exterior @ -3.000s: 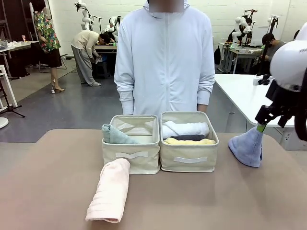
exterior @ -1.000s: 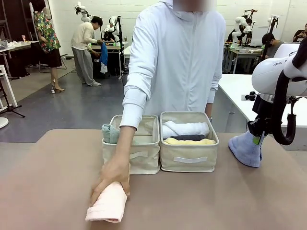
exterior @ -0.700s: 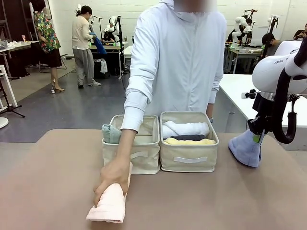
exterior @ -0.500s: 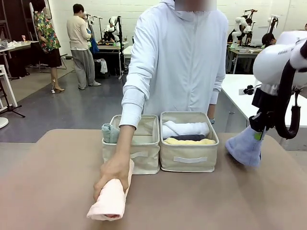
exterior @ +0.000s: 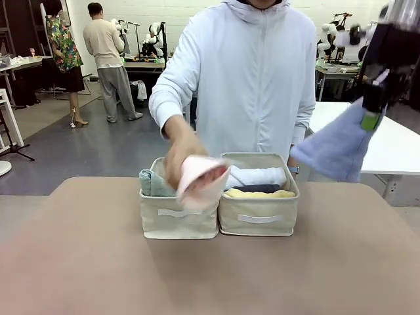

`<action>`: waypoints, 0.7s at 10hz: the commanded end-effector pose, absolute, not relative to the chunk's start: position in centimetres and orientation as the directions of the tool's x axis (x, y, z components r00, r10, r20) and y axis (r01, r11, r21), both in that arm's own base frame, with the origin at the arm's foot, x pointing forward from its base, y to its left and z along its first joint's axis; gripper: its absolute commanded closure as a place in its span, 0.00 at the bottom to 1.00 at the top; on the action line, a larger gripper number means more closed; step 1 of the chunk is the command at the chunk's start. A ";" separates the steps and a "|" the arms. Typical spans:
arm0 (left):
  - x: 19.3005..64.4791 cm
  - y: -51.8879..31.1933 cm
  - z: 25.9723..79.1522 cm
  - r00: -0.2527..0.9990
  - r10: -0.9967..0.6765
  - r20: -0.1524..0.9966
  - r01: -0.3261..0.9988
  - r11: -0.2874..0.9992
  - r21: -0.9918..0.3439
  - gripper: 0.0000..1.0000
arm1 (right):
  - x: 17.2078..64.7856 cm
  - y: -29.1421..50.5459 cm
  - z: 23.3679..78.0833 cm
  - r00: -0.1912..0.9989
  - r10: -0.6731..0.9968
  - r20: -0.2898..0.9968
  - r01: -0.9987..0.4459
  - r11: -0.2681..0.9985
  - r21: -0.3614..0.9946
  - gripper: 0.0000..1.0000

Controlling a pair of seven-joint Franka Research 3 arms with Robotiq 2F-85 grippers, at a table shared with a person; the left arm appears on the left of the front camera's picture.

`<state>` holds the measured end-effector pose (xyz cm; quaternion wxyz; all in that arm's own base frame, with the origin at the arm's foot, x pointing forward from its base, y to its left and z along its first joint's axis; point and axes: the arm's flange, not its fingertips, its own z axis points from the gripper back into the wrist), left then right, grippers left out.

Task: Sort the towels based on their folding style.
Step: Pick up another triangle-folded towel from the table and place it in the left Fabric basket.

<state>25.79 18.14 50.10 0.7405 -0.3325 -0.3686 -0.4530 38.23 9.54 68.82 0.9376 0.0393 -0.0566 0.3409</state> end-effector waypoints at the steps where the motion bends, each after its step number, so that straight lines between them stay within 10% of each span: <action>1: 26.0 18.3 50.2 0.286 -0.417 0.863 0.924 0.359 -0.133 0.00 | 37.8 9.5 68.0 0.707 0.691 0.150 -0.704 0.708 0.056 1.00; 7: 26.0 18.3 50.2 0.286 -0.417 0.863 0.924 0.359 -0.133 0.00 | 24.6 -6.3 70.2 0.817 0.423 0.392 -0.485 0.872 0.069 1.00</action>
